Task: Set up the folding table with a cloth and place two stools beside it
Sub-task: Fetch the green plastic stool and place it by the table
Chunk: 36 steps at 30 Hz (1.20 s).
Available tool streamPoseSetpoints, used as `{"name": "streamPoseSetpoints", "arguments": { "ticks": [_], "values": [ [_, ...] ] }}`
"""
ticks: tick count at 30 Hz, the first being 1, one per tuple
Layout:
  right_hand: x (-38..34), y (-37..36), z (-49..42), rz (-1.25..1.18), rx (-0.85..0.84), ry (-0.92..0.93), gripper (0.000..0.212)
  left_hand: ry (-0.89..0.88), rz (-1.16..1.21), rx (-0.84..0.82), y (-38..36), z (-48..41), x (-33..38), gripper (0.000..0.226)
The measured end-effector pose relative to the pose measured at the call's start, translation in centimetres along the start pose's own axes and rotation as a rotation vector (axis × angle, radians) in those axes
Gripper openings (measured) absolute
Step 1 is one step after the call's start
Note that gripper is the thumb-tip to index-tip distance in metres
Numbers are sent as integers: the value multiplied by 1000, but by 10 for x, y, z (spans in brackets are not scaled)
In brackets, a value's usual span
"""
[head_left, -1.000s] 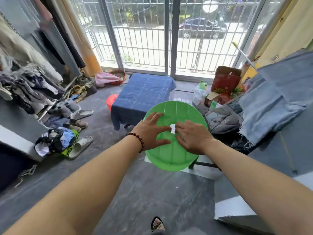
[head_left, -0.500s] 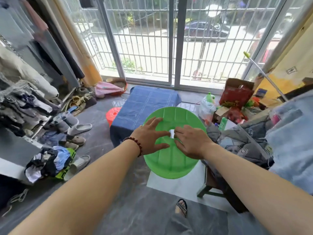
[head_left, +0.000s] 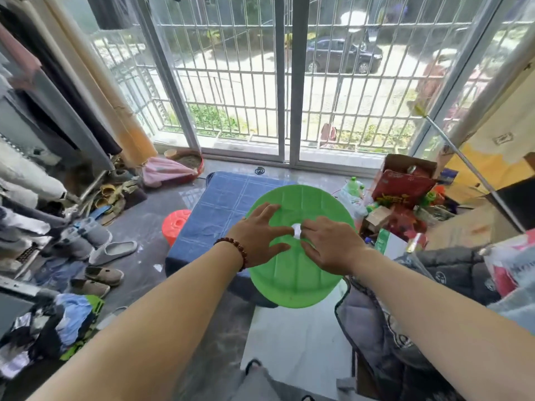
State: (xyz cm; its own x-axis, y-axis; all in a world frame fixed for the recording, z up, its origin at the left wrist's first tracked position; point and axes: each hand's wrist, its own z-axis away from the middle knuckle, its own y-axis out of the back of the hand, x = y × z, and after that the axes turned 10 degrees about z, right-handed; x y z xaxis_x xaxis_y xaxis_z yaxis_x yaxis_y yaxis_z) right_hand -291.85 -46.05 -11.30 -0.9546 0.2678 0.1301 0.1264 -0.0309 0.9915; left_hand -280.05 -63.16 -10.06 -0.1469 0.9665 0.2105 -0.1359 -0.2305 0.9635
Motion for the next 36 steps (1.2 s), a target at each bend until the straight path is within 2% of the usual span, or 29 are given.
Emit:
{"name": "streamPoseSetpoints", "arguments": {
  "ticks": [14, 21, 28, 36],
  "values": [
    [120, -24, -141, 17, -23, -152, 41, -161, -16, -7, 45, -193, -90, 44],
    [162, -29, -184, -18, -29, -219, 38, -269, -51, -7, 64, -261, -116, 44],
    [220, -34, -227, 16, -85, -185, 40, -257, 8, 5, 72, -326, -132, 43],
    [326, -59, -285, -6, -118, -106, 41, -142, 26, -36, 76, -434, -136, 44]
  ]
}}
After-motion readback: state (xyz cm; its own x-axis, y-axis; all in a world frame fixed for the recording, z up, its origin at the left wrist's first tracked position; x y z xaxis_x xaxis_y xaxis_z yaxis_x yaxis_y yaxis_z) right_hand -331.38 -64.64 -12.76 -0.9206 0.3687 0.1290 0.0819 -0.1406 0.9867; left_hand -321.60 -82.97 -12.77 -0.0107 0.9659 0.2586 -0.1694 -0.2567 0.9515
